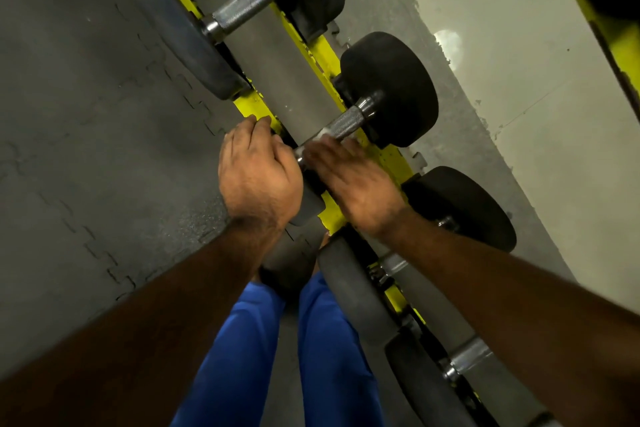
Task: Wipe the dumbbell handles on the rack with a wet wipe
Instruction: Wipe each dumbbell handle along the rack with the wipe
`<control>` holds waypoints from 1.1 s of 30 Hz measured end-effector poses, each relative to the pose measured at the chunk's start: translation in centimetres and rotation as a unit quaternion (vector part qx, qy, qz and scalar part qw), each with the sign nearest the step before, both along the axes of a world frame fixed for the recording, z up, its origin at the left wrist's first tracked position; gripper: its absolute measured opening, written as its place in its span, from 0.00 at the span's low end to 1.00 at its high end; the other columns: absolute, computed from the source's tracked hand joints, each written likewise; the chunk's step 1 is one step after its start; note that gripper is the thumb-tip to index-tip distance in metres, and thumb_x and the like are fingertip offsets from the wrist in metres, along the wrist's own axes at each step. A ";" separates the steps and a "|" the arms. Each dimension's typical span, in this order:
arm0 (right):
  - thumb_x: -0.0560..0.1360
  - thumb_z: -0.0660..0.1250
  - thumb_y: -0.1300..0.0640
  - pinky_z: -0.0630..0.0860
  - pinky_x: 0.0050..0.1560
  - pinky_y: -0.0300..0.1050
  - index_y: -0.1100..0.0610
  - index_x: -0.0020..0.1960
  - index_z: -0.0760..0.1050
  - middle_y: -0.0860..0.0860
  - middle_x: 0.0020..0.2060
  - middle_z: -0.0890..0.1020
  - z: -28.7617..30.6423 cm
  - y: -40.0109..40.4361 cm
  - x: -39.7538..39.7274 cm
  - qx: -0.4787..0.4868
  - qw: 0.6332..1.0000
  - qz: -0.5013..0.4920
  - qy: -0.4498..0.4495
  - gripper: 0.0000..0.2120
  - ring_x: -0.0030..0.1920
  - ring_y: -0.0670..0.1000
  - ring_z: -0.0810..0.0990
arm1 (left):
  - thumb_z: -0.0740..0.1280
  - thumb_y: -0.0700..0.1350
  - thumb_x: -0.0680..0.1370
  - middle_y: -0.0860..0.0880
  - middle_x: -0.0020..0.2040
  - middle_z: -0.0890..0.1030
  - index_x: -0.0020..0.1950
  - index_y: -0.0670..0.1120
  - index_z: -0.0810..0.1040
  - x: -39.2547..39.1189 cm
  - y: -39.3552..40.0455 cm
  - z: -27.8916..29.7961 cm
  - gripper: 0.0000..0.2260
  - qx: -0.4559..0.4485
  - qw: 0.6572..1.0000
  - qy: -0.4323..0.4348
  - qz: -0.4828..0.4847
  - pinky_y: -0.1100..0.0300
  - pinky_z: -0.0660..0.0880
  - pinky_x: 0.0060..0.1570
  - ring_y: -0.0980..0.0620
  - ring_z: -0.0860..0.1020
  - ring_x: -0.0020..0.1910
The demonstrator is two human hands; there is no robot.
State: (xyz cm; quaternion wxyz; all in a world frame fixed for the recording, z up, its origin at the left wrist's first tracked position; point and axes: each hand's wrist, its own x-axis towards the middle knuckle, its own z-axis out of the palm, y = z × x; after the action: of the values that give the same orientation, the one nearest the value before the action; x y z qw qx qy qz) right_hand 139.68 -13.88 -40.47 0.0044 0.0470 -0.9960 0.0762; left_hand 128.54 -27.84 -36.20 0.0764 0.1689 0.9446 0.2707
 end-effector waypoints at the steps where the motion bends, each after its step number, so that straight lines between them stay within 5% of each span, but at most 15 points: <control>1: 0.72 0.64 0.65 0.55 0.77 0.55 0.61 0.78 0.58 0.58 0.76 0.65 -0.1 0.9 -0.2 0.035 0.999 -0.035 -0.002 0.35 0.77 0.59 0.61 | 0.54 0.47 0.80 0.40 0.62 0.79 0.65 0.38 0.77 0.0 0.0 -0.1 0.21 -0.001 1.000 -0.003 -0.002 0.43 0.70 0.66 0.41 0.75 0.63; 4: 0.68 0.68 0.64 0.51 0.78 0.54 0.62 0.78 0.55 0.59 0.77 0.63 -0.1 0.5 -0.3 0.031 0.991 -0.130 0.002 0.41 0.78 0.60 0.58 | 0.54 0.47 0.80 0.40 0.62 0.79 0.65 0.38 0.77 0.0 -0.1 -0.2 0.21 0.001 1.000 -0.004 -0.005 0.43 0.70 0.65 0.41 0.75 0.63; 9: 0.71 0.68 0.66 0.56 0.77 0.56 0.62 0.77 0.61 0.58 0.76 0.66 -0.8 -1.0 0.3 -0.001 0.999 -0.039 0.023 0.36 0.77 0.59 0.60 | 0.55 0.46 0.80 0.39 0.62 0.79 0.64 0.37 0.77 0.0 0.0 -0.3 0.20 0.006 1.000 0.002 -0.002 0.42 0.70 0.65 0.41 0.76 0.63; 13: 0.71 0.67 0.64 0.52 0.77 0.52 0.63 0.78 0.56 0.60 0.77 0.63 -0.9 0.4 -0.4 0.034 0.979 -0.200 0.013 0.38 0.78 0.61 0.58 | 0.55 0.46 0.80 0.39 0.62 0.79 0.64 0.37 0.77 0.1 0.0 -0.3 0.19 0.007 1.000 0.005 -0.004 0.42 0.70 0.65 0.41 0.76 0.63; 16: 0.70 0.66 0.67 0.54 0.78 0.56 0.64 0.77 0.60 0.60 0.76 0.64 -1.3 -1.3 -0.4 -0.036 0.990 -0.132 0.026 0.37 0.78 0.61 0.58 | 0.55 0.45 0.80 0.40 0.61 0.79 0.64 0.37 0.77 0.0 0.0 -0.3 0.19 0.007 1.000 0.003 -0.005 0.43 0.71 0.65 0.41 0.76 0.62; 18: 0.71 0.67 0.63 0.54 0.77 0.54 0.60 0.79 0.57 0.57 0.77 0.62 -1.2 0.3 -0.4 0.008 0.993 -0.119 -0.004 0.38 0.78 0.59 0.57 | 0.55 0.46 0.80 0.40 0.62 0.79 0.64 0.38 0.77 0.0 0.0 -0.2 0.20 0.004 1.000 -0.001 -0.006 0.44 0.70 0.65 0.41 0.76 0.63; 21: 0.71 0.68 0.63 0.58 0.75 0.53 0.61 0.79 0.55 0.58 0.78 0.61 -0.5 -0.2 -0.8 0.017 0.975 -0.222 -0.027 0.40 0.78 0.60 0.56 | 0.54 0.46 0.80 0.39 0.62 0.79 0.65 0.37 0.77 0.1 0.0 -0.2 0.20 0.005 1.000 -0.003 -0.005 0.43 0.70 0.65 0.41 0.75 0.63; 25: 0.71 0.60 0.64 0.54 0.78 0.54 0.61 0.78 0.60 0.57 0.77 0.64 -0.2 0.5 -0.2 -0.027 0.998 -0.060 -0.017 0.35 0.78 0.59 0.58 | 0.55 0.46 0.80 0.39 0.63 0.79 0.64 0.37 0.77 0.1 0.1 0.0 0.20 0.007 1.000 0.000 -0.004 0.43 0.70 0.65 0.41 0.75 0.63; 30: 0.70 0.66 0.67 0.57 0.76 0.53 0.63 0.77 0.62 0.59 0.75 0.66 -0.2 -0.4 -0.8 -0.023 0.988 -0.153 -0.005 0.36 0.77 0.61 0.60 | 0.56 0.44 0.79 0.39 0.61 0.79 0.63 0.36 0.77 0.1 0.0 -0.3 0.18 0.014 1.000 0.011 -0.008 0.42 0.71 0.64 0.40 0.76 0.62; 33: 0.74 0.59 0.65 0.56 0.77 0.54 0.62 0.75 0.66 0.58 0.73 0.70 -0.1 0.2 -0.5 -0.047 0.999 0.003 0.003 0.29 0.75 0.59 0.65 | 0.56 0.44 0.79 0.38 0.60 0.79 0.63 0.36 0.77 0.0 -0.1 -0.5 0.18 0.016 1.000 0.016 -0.010 0.42 0.71 0.63 0.39 0.76 0.61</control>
State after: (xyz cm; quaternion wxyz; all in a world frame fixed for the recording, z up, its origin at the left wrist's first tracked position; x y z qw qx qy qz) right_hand 139.16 -13.65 -40.57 0.0095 0.0504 -0.9912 0.1224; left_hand 128.57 -27.96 -36.74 0.0609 0.1835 0.9397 0.2820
